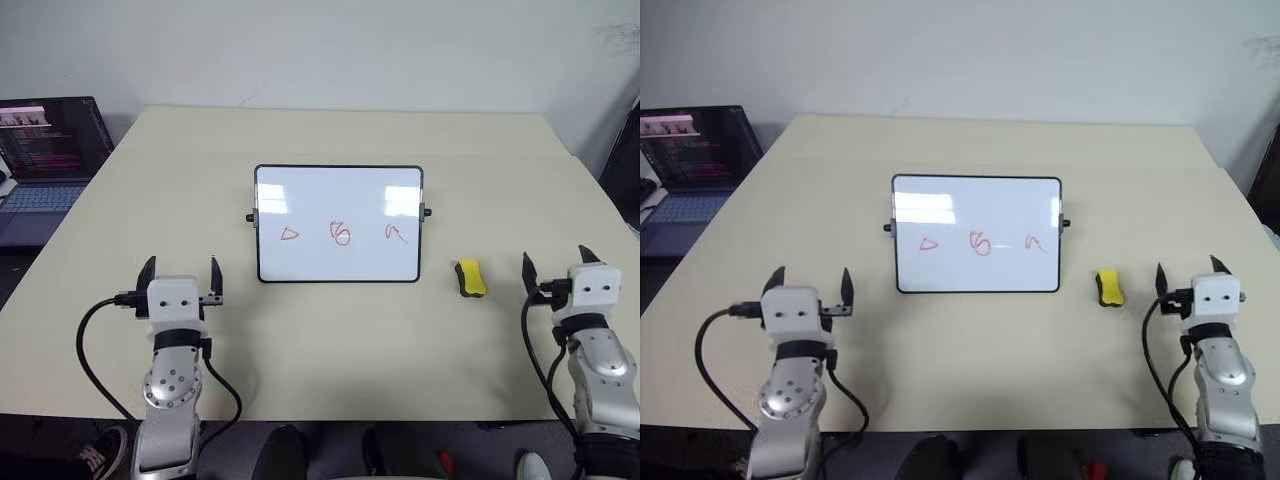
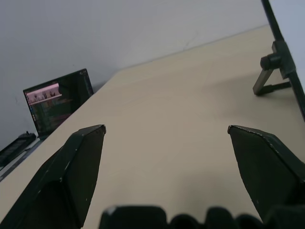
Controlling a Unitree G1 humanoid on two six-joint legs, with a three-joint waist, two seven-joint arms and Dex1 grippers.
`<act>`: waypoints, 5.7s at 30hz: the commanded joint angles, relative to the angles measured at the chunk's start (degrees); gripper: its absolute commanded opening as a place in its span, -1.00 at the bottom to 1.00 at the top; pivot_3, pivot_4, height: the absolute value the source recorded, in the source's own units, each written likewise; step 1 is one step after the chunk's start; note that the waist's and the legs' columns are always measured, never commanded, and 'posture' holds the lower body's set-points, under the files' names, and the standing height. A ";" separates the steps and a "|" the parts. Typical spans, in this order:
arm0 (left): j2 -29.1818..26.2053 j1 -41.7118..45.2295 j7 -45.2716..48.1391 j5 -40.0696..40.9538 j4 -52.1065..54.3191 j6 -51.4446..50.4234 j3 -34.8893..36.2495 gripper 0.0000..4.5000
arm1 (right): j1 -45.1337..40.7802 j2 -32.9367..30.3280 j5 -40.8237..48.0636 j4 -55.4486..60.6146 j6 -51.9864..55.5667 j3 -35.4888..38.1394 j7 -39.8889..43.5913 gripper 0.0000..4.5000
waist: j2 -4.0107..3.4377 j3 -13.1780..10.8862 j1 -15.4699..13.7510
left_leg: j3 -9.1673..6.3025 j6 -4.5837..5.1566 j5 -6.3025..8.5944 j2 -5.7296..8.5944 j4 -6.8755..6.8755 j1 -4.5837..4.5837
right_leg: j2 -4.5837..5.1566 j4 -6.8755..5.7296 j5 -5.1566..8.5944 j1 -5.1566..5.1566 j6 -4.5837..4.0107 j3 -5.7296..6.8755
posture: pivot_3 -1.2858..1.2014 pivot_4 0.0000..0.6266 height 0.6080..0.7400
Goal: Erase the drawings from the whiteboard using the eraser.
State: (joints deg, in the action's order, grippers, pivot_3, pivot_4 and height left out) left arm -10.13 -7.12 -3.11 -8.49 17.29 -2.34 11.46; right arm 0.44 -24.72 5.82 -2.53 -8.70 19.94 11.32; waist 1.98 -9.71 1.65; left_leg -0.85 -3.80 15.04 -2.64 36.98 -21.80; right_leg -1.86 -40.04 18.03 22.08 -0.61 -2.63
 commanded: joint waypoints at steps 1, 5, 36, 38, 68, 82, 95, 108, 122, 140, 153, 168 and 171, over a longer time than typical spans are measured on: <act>0.27 0.72 -0.35 -0.51 -0.22 1.72 -1.05 1.00 | 1.13 -1.16 1.27 4.19 1.82 2.08 0.35 0.98 | 0.00 0.00 0.00 | 0.00 0.00 0.00 0.00 0.01 0.00 | 0.00 0.00 0.00 0.00 0.01 0.00 | 0.03 -0.52 1.00; 0.91 0.08 -1.28 -0.30 0.12 2.00 -0.31 1.00 | 0.96 -1.22 0.92 4.20 3.13 2.28 0.22 0.98 | -0.04 0.02 0.16 | 0.03 0.00 0.00 0.00 0.02 0.04 | -0.01 -0.01 -0.02 -0.02 0.05 -0.03 | 0.03 -0.52 1.00; -23.19 23.75 43.05 31.11 -1.27 -11.47 -3.88 1.00 | -2.29 3.42 27.85 37.18 57.47 2.12 -11.48 0.98 | -0.18 0.01 0.24 | -0.20 -0.03 -0.02 -0.04 -0.02 -0.06 | -0.05 0.07 -0.02 0.16 0.05 0.11 | 0.03 -0.52 1.00; -25.81 24.17 47.95 34.81 0.82 -15.60 -5.20 1.00 | -3.60 3.09 28.65 37.42 59.62 1.82 -11.37 0.98 | -0.20 0.00 0.29 | -0.15 -0.03 -0.02 -0.05 -0.05 -0.06 | -0.13 0.05 -0.01 0.19 0.05 0.12 | 0.03 -0.52 1.00; -33.11 27.86 66.33 42.46 2.69 -26.25 -12.65 1.00 | -9.45 8.81 11.55 25.80 52.28 -10.94 -12.20 0.98 | -0.20 -0.06 0.24 | -0.24 0.00 0.00 -0.01 -0.03 -0.18 | -0.11 0.13 0.13 0.28 0.28 0.08 | 0.03 -0.52 1.00; -33.05 27.14 68.09 41.81 4.06 -24.99 -13.48 1.00 | -10.09 8.91 9.79 21.09 50.21 -10.52 -9.94 0.98 | -0.21 -0.06 0.23 | -0.24 0.00 0.00 -0.02 -0.03 -0.18 | -0.11 0.13 0.11 0.28 0.25 0.09 | 0.03 -0.52 1.00; -32.60 26.08 69.16 40.09 3.21 -23.29 -14.01 1.00 | -9.96 9.10 7.97 18.89 49.96 -11.45 -8.95 -0.51 | -0.21 -0.06 0.23 | -0.24 0.00 0.00 -0.02 -0.03 -0.17 | -0.11 0.12 0.12 0.27 0.25 0.09 | 0.03 -0.52 1.00; -34.68 21.27 60.21 38.30 4.41 -26.76 -8.04 1.00 | -5.94 2.86 12.44 35.29 53.15 -16.28 2.26 -0.51 | -0.23 -0.08 0.33 | -0.43 0.01 0.00 -0.05 -0.04 -0.17 | -0.11 0.13 0.13 0.28 0.27 0.08 | 0.03 -0.52 1.00; -36.80 12.82 49.65 36.05 11.33 -31.69 -2.12 1.00 | -24.23 -2.57 2.32 32.33 46.79 -41.60 14.61 -0.51 | -0.10 -0.19 0.49 | -0.49 0.00 0.00 -0.05 -0.02 -0.10 | -0.14 0.11 0.14 0.25 0.29 0.15 | 0.03 -0.52 1.00; -40.89 9.84 48.36 33.40 10.00 -31.71 2.20 1.00 | -55.60 20.51 -15.78 -18.15 22.33 -50.65 13.64 -0.51 | -0.03 -0.30 0.37 | -0.54 0.00 0.00 -0.06 -0.01 -0.16 | 0.02 0.09 -0.02 0.30 -0.01 0.26 | 0.03 -0.52 1.00; -40.54 11.76 49.35 32.70 8.68 -30.31 0.16 1.00 | -54.62 19.80 -22.71 -23.64 21.40 -54.15 23.41 -0.51 | -0.03 -0.30 0.35 | -0.55 0.00 0.00 -0.08 0.00 -0.09 | 0.03 -0.02 -0.02 0.28 -0.02 0.27 | 0.03 -0.52 1.00; -40.15 13.90 50.60 31.85 6.60 -28.51 -2.04 1.00 | -53.41 17.85 -26.18 -22.85 23.44 -54.68 27.37 -0.51 | -0.03 -0.29 0.18 | -0.57 0.00 0.00 -0.07 0.01 -0.08 | 0.03 -0.04 -0.03 0.25 -0.03 0.29 | 0.03 -0.52 1.00; -40.11 14.46 50.75 31.84 6.25 -28.50 -2.47 1.00 | -54.76 18.33 -27.10 -23.57 22.08 -52.03 22.30 -0.51 | -0.03 -0.30 0.22 | -0.57 0.00 -0.01 -0.07 0.02 -0.02 | 0.03 -0.08 -0.03 0.23 -0.03 0.28 | 0.03 -0.52 1.00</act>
State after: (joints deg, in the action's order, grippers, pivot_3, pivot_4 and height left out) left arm -50.25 6.66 47.21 23.68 22.87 -32.01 8.80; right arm -53.28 -5.65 -19.27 -24.39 12.59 -34.36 36.59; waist 1.95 -10.01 1.87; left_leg -1.43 -3.80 15.04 -2.70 37.00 -21.80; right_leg -1.83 -40.15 18.00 22.31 -0.64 -2.35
